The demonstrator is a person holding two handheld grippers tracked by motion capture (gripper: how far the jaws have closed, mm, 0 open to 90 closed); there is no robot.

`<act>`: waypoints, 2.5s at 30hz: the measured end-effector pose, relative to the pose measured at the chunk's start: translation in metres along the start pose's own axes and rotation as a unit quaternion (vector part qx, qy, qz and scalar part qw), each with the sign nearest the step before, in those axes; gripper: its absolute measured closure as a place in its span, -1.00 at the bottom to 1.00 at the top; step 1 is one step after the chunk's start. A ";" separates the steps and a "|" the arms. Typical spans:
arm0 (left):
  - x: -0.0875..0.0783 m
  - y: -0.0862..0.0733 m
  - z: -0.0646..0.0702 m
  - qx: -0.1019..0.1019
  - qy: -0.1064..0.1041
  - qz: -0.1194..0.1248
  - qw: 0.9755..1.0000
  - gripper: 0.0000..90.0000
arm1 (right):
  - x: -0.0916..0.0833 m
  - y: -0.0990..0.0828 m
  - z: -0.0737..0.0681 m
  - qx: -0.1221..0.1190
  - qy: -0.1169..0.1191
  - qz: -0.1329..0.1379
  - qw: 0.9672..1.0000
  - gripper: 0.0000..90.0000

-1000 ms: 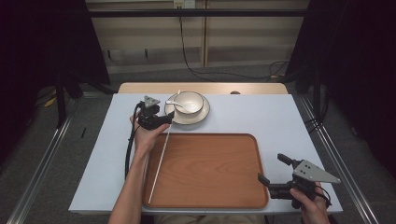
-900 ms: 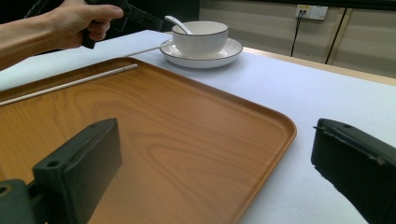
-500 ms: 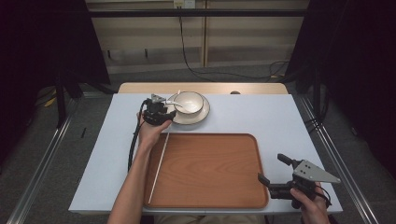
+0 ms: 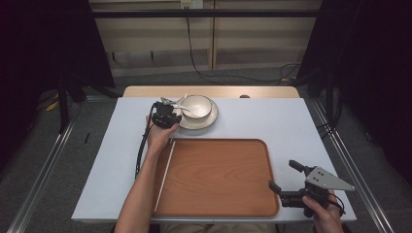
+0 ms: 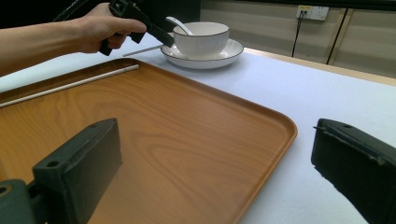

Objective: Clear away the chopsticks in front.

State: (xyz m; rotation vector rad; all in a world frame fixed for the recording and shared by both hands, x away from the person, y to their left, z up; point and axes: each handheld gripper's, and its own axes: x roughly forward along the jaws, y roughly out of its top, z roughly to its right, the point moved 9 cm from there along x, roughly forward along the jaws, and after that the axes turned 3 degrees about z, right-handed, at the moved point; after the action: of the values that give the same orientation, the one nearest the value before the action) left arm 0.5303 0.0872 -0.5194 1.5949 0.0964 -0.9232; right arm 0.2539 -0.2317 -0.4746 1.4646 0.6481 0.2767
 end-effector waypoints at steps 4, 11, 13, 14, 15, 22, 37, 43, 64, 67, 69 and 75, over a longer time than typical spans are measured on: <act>0.003 0.000 -0.004 -0.007 0.010 -0.013 1.000 0.72 | 0.000 -0.001 0.001 0.001 0.000 -0.004 1.000 -0.97; 0.008 0.000 -0.007 -0.006 0.009 -0.028 1.000 0.73 | 0.000 -0.001 0.001 0.001 0.000 -0.005 1.000 -0.97; 0.011 0.001 -0.007 -0.003 0.017 -0.032 0.999 0.73 | 0.000 -0.001 0.001 0.003 -0.001 -0.003 1.000 -0.97; 0.013 0.003 -0.007 -0.009 0.019 -0.026 0.999 0.74 | 0.000 -0.001 0.001 0.005 -0.002 -0.004 1.000 -0.97; 0.015 0.003 -0.007 -0.011 0.017 -0.025 0.999 0.74 | 0.000 -0.001 0.001 0.005 -0.002 -0.004 1.000 -0.97; 0.021 0.004 -0.009 -0.006 0.025 -0.037 0.999 0.74 | -0.001 -0.001 0.002 0.005 0.000 -0.004 1.000 -0.97; 0.025 0.006 -0.010 -0.033 0.018 -0.047 0.998 0.84 | -0.002 -0.002 0.001 0.008 -0.001 -0.004 1.000 -0.97; 0.023 0.007 -0.006 -0.037 0.016 -0.050 0.998 0.89 | -0.002 -0.002 0.001 0.006 -0.001 -0.005 1.000 -0.97; 0.001 0.017 -0.009 -0.034 0.021 -0.023 0.999 0.90 | -0.002 -0.001 0.001 0.005 -0.004 0.000 1.000 -0.97; 0.000 0.017 -0.012 -0.052 0.025 -0.014 0.998 0.90 | -0.002 -0.001 0.002 0.006 -0.003 -0.002 1.000 -0.97; -0.003 0.014 -0.013 -0.056 0.030 -0.015 0.998 0.90 | -0.002 -0.001 0.001 0.006 -0.003 -0.001 1.000 -0.97; -0.009 0.010 -0.009 -0.057 0.032 -0.006 0.998 0.90 | -0.002 0.000 0.001 0.006 -0.004 0.001 1.000 -0.97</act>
State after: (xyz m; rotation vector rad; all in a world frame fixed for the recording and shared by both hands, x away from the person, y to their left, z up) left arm 0.5341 0.0963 -0.5069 1.5198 0.1998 -0.8617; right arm 0.2528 -0.2341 -0.4746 1.4765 0.6434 0.2696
